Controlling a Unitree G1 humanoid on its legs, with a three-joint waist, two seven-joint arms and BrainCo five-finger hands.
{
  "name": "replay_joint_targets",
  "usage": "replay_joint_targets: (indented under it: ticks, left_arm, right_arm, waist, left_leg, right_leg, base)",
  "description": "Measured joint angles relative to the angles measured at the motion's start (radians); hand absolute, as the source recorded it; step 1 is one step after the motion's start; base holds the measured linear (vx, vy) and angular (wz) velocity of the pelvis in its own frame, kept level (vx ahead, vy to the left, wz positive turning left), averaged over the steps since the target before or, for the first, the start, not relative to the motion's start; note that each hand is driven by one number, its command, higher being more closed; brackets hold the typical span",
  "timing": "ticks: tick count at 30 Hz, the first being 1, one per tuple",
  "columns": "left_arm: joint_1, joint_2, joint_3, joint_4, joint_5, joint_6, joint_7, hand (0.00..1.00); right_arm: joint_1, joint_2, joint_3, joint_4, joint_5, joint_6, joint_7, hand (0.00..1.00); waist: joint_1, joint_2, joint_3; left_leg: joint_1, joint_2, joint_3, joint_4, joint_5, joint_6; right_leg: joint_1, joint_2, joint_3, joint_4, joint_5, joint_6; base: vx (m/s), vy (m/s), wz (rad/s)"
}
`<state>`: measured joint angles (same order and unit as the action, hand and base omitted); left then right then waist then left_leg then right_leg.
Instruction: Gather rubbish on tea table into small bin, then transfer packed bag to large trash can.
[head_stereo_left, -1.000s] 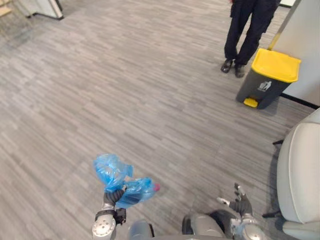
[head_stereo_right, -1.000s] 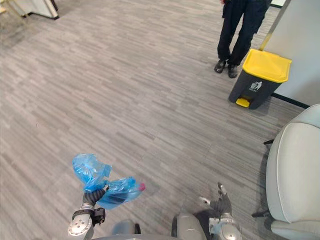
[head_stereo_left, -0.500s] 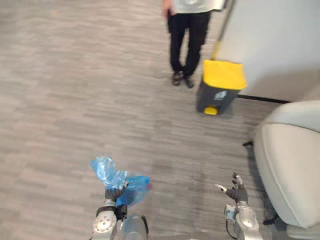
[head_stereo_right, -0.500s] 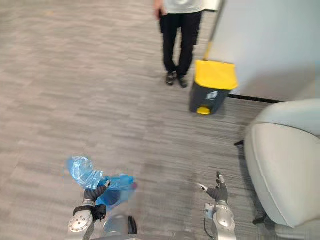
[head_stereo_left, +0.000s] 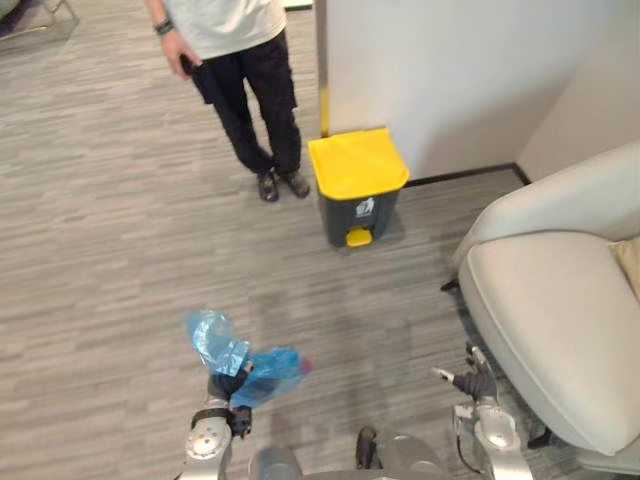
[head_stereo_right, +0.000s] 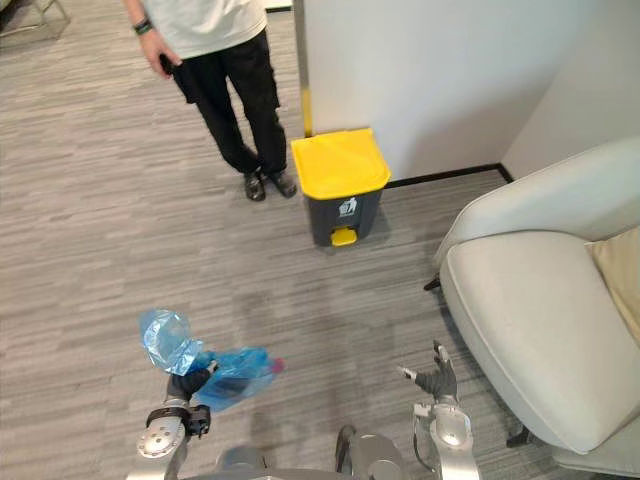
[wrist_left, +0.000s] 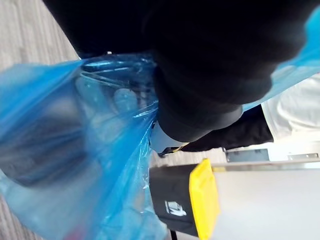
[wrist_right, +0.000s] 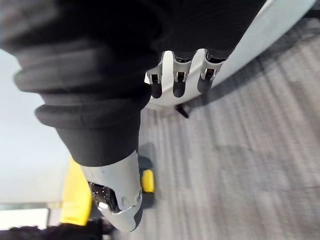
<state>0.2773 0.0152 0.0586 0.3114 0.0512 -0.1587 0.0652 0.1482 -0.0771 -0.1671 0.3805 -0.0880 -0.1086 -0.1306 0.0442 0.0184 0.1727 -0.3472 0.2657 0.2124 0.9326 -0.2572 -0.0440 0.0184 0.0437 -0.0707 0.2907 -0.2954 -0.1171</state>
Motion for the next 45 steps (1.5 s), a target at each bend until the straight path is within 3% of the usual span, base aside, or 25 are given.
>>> replay_joint_targets:
  ticks: [2,3,4,6,8,9,10,12,15,17,18,20,21,22,23,24,26,28,30,32,34,36,38,40,45]
  left_arm:
    - [0.021,-0.004,-0.012,-0.005,0.000,0.000,-0.001,1.00]
    - [0.027,-0.005,-0.015,-0.003,0.000,-0.002,-0.001,1.00]
    - [0.029,0.007,-0.012,0.004,0.000,0.000,0.000,1.00]
    - [0.014,0.010,-0.011,-0.010,0.001,-0.002,0.001,1.00]
    - [0.018,0.011,-0.022,-0.012,0.001,-0.001,0.001,1.00]
    - [0.013,0.019,-0.035,-0.015,0.001,0.001,0.000,1.00]
    - [0.014,0.029,-0.045,-0.017,0.001,0.004,0.001,1.00]
    - [0.014,0.038,-0.049,-0.027,0.000,0.005,0.003,1.00]
    - [-0.014,0.062,-0.043,-0.046,0.000,0.005,0.007,1.00]
    - [-0.031,0.069,-0.040,-0.047,0.000,0.002,0.011,1.00]
    - [-0.030,0.071,-0.034,-0.044,0.000,-0.001,0.011,1.00]
    - [-0.032,0.036,-0.020,-0.030,0.001,0.001,0.023,1.00]
    - [-0.039,0.027,-0.021,-0.029,0.000,-0.001,0.024,1.00]
    - [-0.044,0.020,-0.021,-0.028,0.000,-0.001,0.025,1.00]
    - [-0.060,0.003,-0.013,-0.029,0.000,-0.001,0.025,1.00]
    - [-0.055,-0.003,-0.009,-0.028,-0.001,-0.003,0.027,1.00]
    - [-0.048,-0.003,-0.012,-0.028,-0.001,-0.003,0.026,1.00]
    - [-0.041,-0.003,-0.023,-0.028,0.000,-0.002,0.023,1.00]
    - [-0.039,0.000,-0.031,-0.019,-0.001,-0.002,0.021,1.00]
    - [-0.032,0.010,-0.031,-0.007,0.000,0.001,0.020,1.00]
    - [-0.019,0.011,-0.031,-0.007,0.000,0.001,0.020,1.00]
    - [-0.012,0.020,-0.030,-0.007,0.001,0.001,0.020,1.00]
    - [-0.014,0.018,-0.029,0.014,0.001,0.000,0.017,1.00]
    - [-0.018,0.045,-0.012,0.057,0.002,0.001,0.017,1.00]
    - [0.010,0.021,-0.016,0.097,0.009,0.009,0.004,1.00]
  right_arm:
    - [0.003,-0.009,-0.002,0.000,0.000,0.000,-0.001,0.00]
    - [0.005,-0.014,-0.018,0.012,0.000,-0.002,-0.002,0.00]
    - [-0.002,-0.003,-0.018,0.069,-0.001,0.004,0.000,0.00]
    - [0.011,-0.006,-0.021,0.078,-0.002,0.005,-0.001,0.00]
    - [0.011,0.005,-0.020,0.078,-0.007,0.004,0.000,0.00]
    - [0.012,0.014,-0.019,0.077,-0.012,0.003,0.001,0.00]
    - [0.013,0.021,-0.018,0.070,-0.023,0.002,0.001,0.00]
    - [0.026,0.030,-0.011,0.051,-0.033,0.002,0.001,0.00]
    - [0.052,0.033,-0.002,0.014,-0.033,0.002,0.000,0.00]
    - [0.055,0.029,-0.011,0.006,-0.033,0.002,0.000,0.00]
    - [0.063,0.026,-0.016,0.005,-0.033,0.003,-0.001,0.00]
    - [0.052,0.003,-0.022,0.026,-0.032,0.007,-0.002,0.00]
    - [0.043,0.002,-0.022,0.026,-0.032,0.007,-0.001,0.00]
    - [0.040,0.001,-0.022,0.026,-0.032,0.007,-0.001,0.00]
    - [0.037,0.000,-0.019,0.027,-0.030,0.008,-0.001,0.00]
    - [0.035,0.008,-0.018,0.026,-0.028,0.007,-0.002,0.00]
    - [0.034,0.013,-0.019,0.025,-0.016,0.002,-0.005,0.00]
    - [0.029,0.014,-0.023,0.025,0.009,-0.003,-0.008,0.00]
    - [0.040,0.025,-0.052,0.040,0.012,0.004,-0.021,0.00]
    - [0.062,0.054,-0.071,0.042,0.017,0.007,-0.022,0.00]
    - [0.080,0.057,-0.073,0.044,0.017,0.007,-0.022,0.00]
    - [0.079,0.058,-0.073,0.060,0.017,0.005,-0.022,0.00]
    - [0.070,0.057,-0.072,0.084,0.016,0.004,-0.021,0.00]
    - [0.046,0.058,-0.073,0.100,0.016,0.000,-0.021,0.00]
    - [0.012,0.020,-0.100,0.197,0.007,0.006,-0.022,0.00]
  waist:
    - [0.013,-0.008,-0.007]
    - [0.022,0.003,-0.018]
    - [0.022,-0.043,-0.043]
    - [0.019,-0.049,-0.056]
    - [0.021,-0.049,-0.055]
    - [0.005,-0.049,-0.050]
    - [-0.006,-0.039,-0.043]
    - [-0.026,-0.032,-0.035]
    - [-0.040,-0.035,-0.028]
    - [-0.060,-0.039,-0.029]
    - [-0.063,-0.054,-0.037]
    - [-0.032,-0.001,-0.047]
    - [-0.035,0.003,-0.046]
    - [-0.040,0.009,-0.041]
    - [-0.042,0.014,-0.030]
    - [-0.026,0.006,-0.023]
    - [-0.024,-0.013,-0.026]
    - [-0.013,-0.010,-0.031]
    - [-0.004,0.005,-0.050]
    - [-0.009,-0.039,-0.062]
    - [-0.009,-0.057,-0.076]
    - [-0.013,-0.051,-0.079]
    - [-0.022,-0.023,-0.081]
    - [-0.031,-0.049,-0.096]
    - [-0.031,0.000,-0.091]
  left_leg:
    - [-0.041,-0.079,-0.021,-0.280,0.013,-0.022]
    - [-0.041,-0.112,-0.041,-0.414,0.109,0.001]
    - [-0.015,-0.154,-0.007,-0.422,0.086,0.047]
    - [-0.007,-0.173,0.008,-0.379,0.018,0.080]
    - [0.066,-0.193,0.024,-0.383,-0.029,0.084]
    - [0.146,-0.209,0.017,-0.419,-0.064,0.091]
    - [0.228,-0.215,0.012,-0.452,-0.090,0.096]
    - [0.344,-0.216,0.006,-0.517,-0.094,0.098]
    - [0.453,-0.212,-0.043,-0.601,-0.095,0.097]
    - [0.487,-0.200,-0.078,-0.599,-0.122,0.049]
    - [0.512,-0.207,-0.102,-0.587,-0.150,0.004]
    - [0.520,-0.156,-0.129,-0.551,-0.121,-0.027]
    - [0.489,-0.161,-0.141,-0.488,-0.061,-0.035]
    - [0.462,-0.160,-0.147,-0.423,-0.027,-0.042]
    - [0.384,-0.139,-0.154,-0.239,0.085,-0.048]
    - [0.329,-0.097,-0.122,-0.112,0.051,-0.037]
    - [0.253,-0.071,-0.059,-0.085,-0.009,-0.012]
    - [0.163,-0.074,-0.011,-0.232,-0.022,0.009]
    - [0.146,-0.079,0.048,-0.502,0.086,0.023]
    - [0.194,-0.120,0.055,-0.568,0.093,0.033]
    - [0.235,-0.144,0.051,-0.603,0.093,0.033]
    - [0.269,-0.139,0.044,-0.633,0.093,0.033]
    - [0.288,-0.111,0.037,-0.659,0.093,0.033]
    - [0.298,-0.129,0.047,-0.685,0.099,0.010]
    - [0.365,-0.105,0.068,-0.779,0.124,-0.035]
  right_leg:
    - [0.040,-0.029,0.052,0.000,-0.052,0.050]
    - [0.058,-0.037,0.077,0.000,-0.072,0.071]
    - [0.069,-0.082,0.106,-0.002,-0.085,0.092]
    - [0.063,-0.110,0.121,0.051,-0.055,0.140]
    - [-0.007,-0.134,0.123,0.304,-0.007,0.244]
    - [-0.096,-0.153,0.122,0.547,0.046,0.315]
    - [-0.158,-0.159,0.096,0.710,0.028,0.277]
    - [-0.244,-0.167,0.025,0.772,-0.001,0.226]
    - [-0.397,-0.167,-0.070,0.607,-0.022,0.188]
    - [-0.429,-0.141,-0.065,0.372,0.025,0.195]
    - [-0.422,-0.130,-0.039,0.268,0.192,0.139]
    - [-0.399,-0.110,-0.055,0.305,0.143,0.126]
    - [-0.373,-0.126,-0.074,0.293,0.109,0.120]
    - [-0.344,-0.129,-0.092,0.270,0.103,0.117]
    - [-0.256,-0.124,-0.111,0.197,0.101,0.114]
    - [-0.163,-0.117,-0.122,0.120,0.102,0.113]
    - [-0.065,-0.120,-0.128,0.049,0.102,0.113]
    - [-0.024,-0.124,-0.128,0.014,0.101,0.116]
    - [-0.006,-0.110,-0.121,0.023,0.066,0.167]
    - [0.013,-0.141,-0.112,0.019,0.065,0.168]
    - [0.036,-0.155,-0.097,0.026,0.074,0.159]
    - [0.032,-0.146,-0.082,0.080,0.095,0.150]
    - [0.016,-0.114,-0.034,0.036,0.041,0.146]
    - [0.023,-0.111,-0.002,-0.146,0.148,0.175]
    - [0.026,-0.075,0.027,-0.148,0.154,0.169]
  base:
    - [0.51,0.254,-0.71]
    - [0.61,0.280,-0.55]
    - [0.53,0.211,-0.29]
    - [0.72,0.282,-0.10]
    - [0.65,0.273,-0.22]
    - [0.53,0.135,-0.06]
    - [0.42,0.092,0.01]
    - [0.57,0.049,0.13]
    - [0.57,-0.055,0.44]
    - [0.54,-0.150,0.81]
    - [0.44,-0.139,0.53]
    - [0.53,-0.137,0.22]
    - [0.62,-0.160,0.33]
    - [0.51,-0.156,0.68]
    - [0.59,-0.163,0.56]
    - [0.56,-0.123,0.45]
    - [0.47,-0.050,0.11]
    - [0.31,0.062,-0.09]
    - [0.34,0.127,-0.02]
    - [0.32,0.069,0.19]
    - [0.27,0.038,0.20]
    - [0.19,-0.009,0.18]
    - [0.13,-0.081,0.10]
    - [0.16,-0.188,-0.01]
    - [0.09,-0.112,-0.22]
